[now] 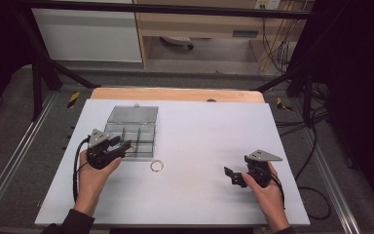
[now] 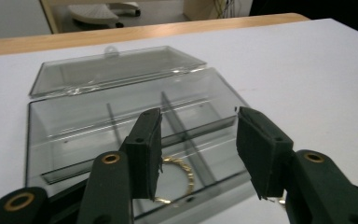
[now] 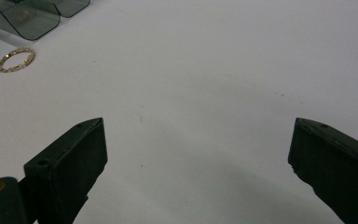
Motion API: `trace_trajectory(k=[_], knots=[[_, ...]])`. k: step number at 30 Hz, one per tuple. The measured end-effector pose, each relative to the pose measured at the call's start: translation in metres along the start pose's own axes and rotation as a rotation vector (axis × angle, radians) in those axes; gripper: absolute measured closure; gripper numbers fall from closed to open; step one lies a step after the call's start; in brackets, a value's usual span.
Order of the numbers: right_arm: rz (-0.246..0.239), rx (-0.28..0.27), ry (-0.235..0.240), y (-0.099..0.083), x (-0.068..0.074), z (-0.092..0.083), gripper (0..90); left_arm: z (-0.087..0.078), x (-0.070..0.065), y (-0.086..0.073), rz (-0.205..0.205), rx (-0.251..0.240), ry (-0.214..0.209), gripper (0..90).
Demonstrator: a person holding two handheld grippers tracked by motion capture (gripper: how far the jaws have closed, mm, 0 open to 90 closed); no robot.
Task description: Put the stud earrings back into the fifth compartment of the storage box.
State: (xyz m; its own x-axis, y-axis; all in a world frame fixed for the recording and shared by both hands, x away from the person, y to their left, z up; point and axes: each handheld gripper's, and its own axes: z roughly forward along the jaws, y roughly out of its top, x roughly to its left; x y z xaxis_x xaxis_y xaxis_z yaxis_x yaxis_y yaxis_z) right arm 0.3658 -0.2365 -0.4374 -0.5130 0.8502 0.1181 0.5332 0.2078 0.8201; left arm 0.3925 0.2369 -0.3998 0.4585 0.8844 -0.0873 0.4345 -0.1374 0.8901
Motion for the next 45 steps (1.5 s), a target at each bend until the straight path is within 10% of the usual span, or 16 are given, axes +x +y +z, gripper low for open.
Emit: trace_trajectory(k=[30, 45], knots=[[-0.002, 0.015, -0.011, -0.001, -0.002, 0.001, 4.6, 0.036, -0.081, -0.021, 0.166, 0.203, -0.178, 50.4], [-0.005, 0.024, -0.007, -0.001, -0.002, 0.002, 4.6, 0.045, -0.072, -0.034, 0.203, 0.29, -0.203, 64.8]])
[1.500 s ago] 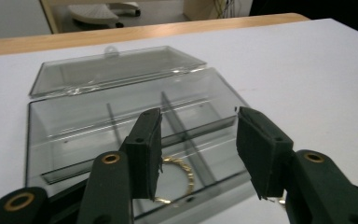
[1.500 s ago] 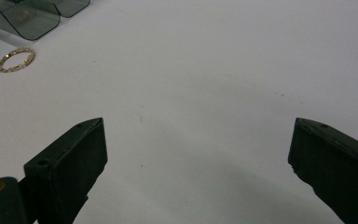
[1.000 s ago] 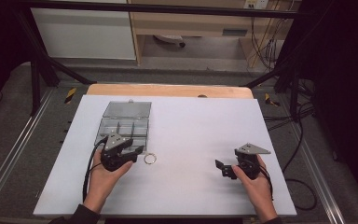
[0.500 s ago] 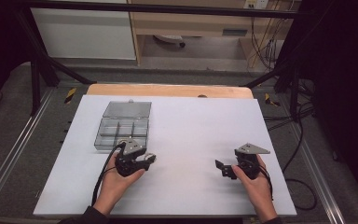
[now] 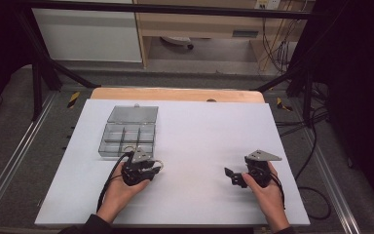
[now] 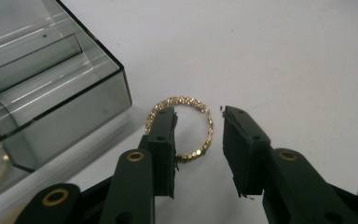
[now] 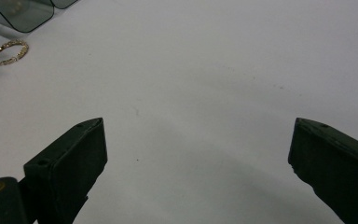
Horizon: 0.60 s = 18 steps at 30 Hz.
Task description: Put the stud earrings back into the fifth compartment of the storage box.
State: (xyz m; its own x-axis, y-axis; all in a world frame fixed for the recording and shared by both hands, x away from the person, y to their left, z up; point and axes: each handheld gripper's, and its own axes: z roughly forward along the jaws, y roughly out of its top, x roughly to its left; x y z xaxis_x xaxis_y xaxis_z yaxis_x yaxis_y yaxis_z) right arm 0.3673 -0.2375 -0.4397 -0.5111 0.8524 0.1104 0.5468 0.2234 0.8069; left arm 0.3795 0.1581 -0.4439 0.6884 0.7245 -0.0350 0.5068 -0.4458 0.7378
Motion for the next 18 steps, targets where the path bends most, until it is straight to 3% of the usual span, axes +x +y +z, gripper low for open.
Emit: trace_trajectory(k=[6, 18], knots=[[0.005, 0.009, 0.006, -0.0001, 0.0012, 0.0006, 4.6, 0.0037, 0.0054, -0.0024, 0.024, 0.01, -0.009, 66.9], [0.005, 0.01, 0.008, -0.0007, 0.001, 0.0016, 4.7, 0.0102, 0.001, -0.0032, 0.08, 0.014, -0.02, 66.9]])
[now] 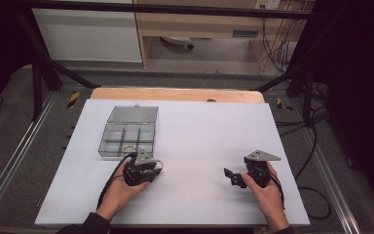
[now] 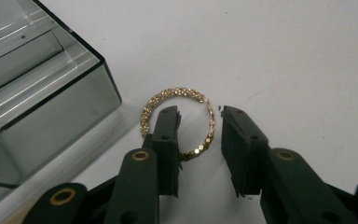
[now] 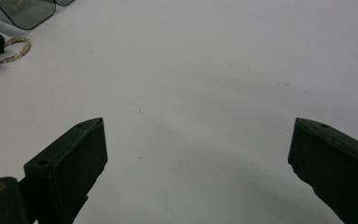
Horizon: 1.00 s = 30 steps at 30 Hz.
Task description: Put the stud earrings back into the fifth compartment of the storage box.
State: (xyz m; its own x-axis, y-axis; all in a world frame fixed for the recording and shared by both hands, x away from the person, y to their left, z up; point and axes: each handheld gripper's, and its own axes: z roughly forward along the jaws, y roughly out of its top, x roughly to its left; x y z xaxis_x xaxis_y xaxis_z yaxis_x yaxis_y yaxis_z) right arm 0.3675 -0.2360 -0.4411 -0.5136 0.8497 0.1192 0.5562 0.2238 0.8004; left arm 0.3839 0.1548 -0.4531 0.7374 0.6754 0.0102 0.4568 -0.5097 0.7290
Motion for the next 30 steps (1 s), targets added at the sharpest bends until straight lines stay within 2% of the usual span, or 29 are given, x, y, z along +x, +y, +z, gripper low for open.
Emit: trace_trajectory(k=[5, 10, 14, 17, 28, 30], knots=[[0.002, 0.003, 0.0, 0.0, 0.0, 0.001, 4.8, 0.001, -0.001, -0.001, 0.009, -0.012, 0.01, 72.8], [0.007, 0.005, 0.001, -0.001, 0.0, 0.001, 4.8, 0.001, 0.004, -0.001, -0.024, -0.013, -0.004, 88.6], [0.01, 0.005, 0.0, -0.001, -0.001, 0.001, 4.8, 0.001, 0.004, 0.0, -0.034, -0.008, -0.003, 88.9], [0.011, 0.005, 0.001, -0.001, -0.001, 0.001, 4.8, -0.001, 0.005, 0.0, -0.061, -0.008, -0.021, 88.9], [0.009, 0.006, 0.001, -0.001, 0.0, 0.001, 4.8, -0.016, 0.011, 0.003, -0.136, -0.081, -0.058, 88.9], [0.009, 0.007, 0.001, -0.001, -0.001, 0.001, 4.8, -0.019, 0.012, 0.004, -0.136, -0.09, -0.062, 88.9]])
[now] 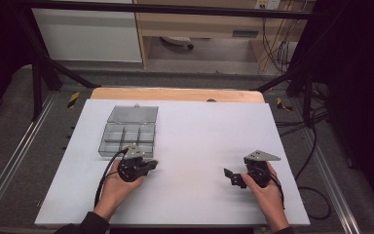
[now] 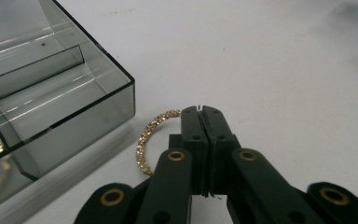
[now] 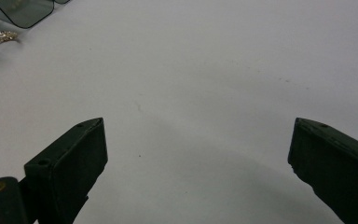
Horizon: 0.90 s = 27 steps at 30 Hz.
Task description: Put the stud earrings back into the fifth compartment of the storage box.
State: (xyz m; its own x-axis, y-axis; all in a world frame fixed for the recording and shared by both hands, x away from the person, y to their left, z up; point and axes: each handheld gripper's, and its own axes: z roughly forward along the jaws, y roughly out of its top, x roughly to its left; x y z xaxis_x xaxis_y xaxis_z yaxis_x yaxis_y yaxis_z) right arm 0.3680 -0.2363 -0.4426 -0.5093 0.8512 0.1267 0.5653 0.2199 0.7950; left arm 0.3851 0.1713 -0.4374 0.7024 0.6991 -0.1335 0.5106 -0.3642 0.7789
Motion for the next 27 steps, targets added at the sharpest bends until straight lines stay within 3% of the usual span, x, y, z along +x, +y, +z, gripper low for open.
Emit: trace_trajectory(k=[9, 27], knots=[[-0.005, 0.003, 0.002, 0.0, 0.0, 0.0, 4.8, -0.01, 0.003, 0.005, -0.018, -0.038, -0.005, 88.9], [-0.006, 0.007, 0.003, 0.0, 0.001, 0.0, 4.8, -0.017, 0.006, 0.009, -0.032, -0.058, -0.009, 88.9]])
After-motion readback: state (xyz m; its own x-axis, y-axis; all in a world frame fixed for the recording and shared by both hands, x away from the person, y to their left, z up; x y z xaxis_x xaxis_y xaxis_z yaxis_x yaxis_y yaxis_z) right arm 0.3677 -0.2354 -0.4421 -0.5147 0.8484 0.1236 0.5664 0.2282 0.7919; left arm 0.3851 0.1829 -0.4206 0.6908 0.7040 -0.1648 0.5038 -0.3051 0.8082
